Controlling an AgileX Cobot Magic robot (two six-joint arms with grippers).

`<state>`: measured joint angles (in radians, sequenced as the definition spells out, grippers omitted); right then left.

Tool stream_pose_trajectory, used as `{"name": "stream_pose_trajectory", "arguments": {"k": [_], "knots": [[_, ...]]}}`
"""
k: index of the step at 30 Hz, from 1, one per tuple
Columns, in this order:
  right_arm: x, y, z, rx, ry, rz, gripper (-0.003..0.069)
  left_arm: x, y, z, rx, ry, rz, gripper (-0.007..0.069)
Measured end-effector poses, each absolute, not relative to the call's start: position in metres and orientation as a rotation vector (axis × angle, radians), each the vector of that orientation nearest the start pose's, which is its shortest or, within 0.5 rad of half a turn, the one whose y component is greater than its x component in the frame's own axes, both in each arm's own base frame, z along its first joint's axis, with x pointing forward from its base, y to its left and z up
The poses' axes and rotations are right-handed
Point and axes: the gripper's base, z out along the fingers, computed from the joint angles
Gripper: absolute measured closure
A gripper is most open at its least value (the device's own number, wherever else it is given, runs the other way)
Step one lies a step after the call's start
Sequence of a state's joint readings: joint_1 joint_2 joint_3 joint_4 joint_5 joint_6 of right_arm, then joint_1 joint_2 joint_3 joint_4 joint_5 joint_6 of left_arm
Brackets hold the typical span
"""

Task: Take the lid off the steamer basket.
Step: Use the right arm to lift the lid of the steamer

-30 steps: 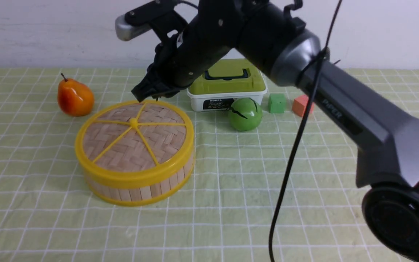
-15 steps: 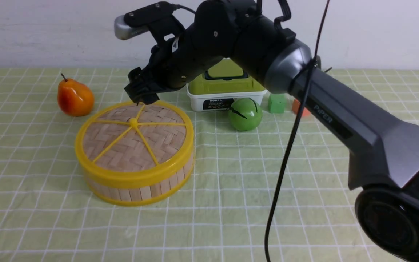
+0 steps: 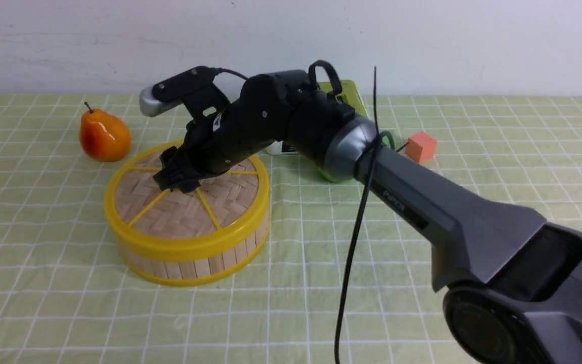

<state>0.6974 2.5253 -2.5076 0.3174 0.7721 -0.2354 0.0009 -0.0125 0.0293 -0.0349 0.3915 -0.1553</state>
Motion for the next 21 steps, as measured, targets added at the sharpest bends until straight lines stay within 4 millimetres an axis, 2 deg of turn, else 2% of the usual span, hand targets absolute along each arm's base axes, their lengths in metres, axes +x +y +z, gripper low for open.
{"name": "stream_pose_trajectory", "arguments": {"k": [3,8,12,13,21], "knots": [[0.4267,0.383,0.2346,-0.893,2.106,0.615,0.0249,0.052,-0.0012,0.1689,-0.169,1.886,-0.14,0.0386],[0.4273,0.3829,0.2334,-0.898,2.103,0.605,0.0332,0.052,-0.0012,0.1689,-0.169,1.886,-0.14,0.0386],[0.4295,0.3802,0.2349,-0.896,2.102,0.595,0.0548,0.052,-0.0012,0.1689,-0.169,1.886,-0.14,0.0386],[0.4297,0.3799,0.2349,-0.894,2.103,0.598,0.0582,0.052,-0.0012,0.1689,-0.169,1.886,-0.14,0.0386],[0.4276,0.3777,0.2427,-0.904,2.104,0.595,0.058,0.052,-0.0012,0.1689,-0.169,1.886,-0.14,0.0386]]}}
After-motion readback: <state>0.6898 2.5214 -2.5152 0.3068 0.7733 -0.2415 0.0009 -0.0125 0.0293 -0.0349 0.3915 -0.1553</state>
